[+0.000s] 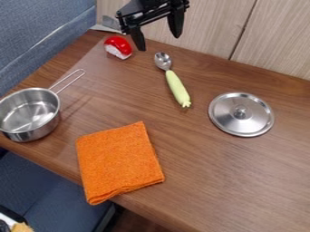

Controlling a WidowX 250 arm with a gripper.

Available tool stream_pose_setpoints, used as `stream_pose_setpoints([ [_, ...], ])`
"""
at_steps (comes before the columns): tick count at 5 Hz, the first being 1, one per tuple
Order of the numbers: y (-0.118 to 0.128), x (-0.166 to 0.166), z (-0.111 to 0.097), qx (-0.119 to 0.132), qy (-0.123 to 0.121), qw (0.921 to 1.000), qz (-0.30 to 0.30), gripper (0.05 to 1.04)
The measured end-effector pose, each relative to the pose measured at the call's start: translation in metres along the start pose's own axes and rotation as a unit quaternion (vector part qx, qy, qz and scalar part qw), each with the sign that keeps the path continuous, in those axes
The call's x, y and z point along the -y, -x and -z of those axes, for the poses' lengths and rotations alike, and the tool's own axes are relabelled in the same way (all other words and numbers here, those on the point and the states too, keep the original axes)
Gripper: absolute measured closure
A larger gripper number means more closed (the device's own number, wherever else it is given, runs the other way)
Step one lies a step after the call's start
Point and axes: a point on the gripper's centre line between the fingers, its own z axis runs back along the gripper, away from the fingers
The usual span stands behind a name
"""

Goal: Push the orange napkin to the top left side of the table

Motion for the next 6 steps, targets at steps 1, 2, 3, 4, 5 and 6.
stream_pose_setpoints([
  [1,0.005,-0.004,0.011,-0.014,-0.012,0.9998,0.0,0.083],
  [2,0.02,-0.011,0.012,-0.023,-0.013,0.9996,0.01,0.083],
  [3,0.035,-0.026,0.001,-0.011,-0.015,0.9994,0.029,0.083],
  [4,0.052,-0.047,-0.008,0.004,-0.035,0.9974,0.063,0.083],
  [5,0.065,-0.069,-0.007,-0.006,-0.047,0.9963,0.071,0.083],
  [6,0.077,-0.098,0.005,-0.025,-0.07,0.9948,0.07,0.083],
])
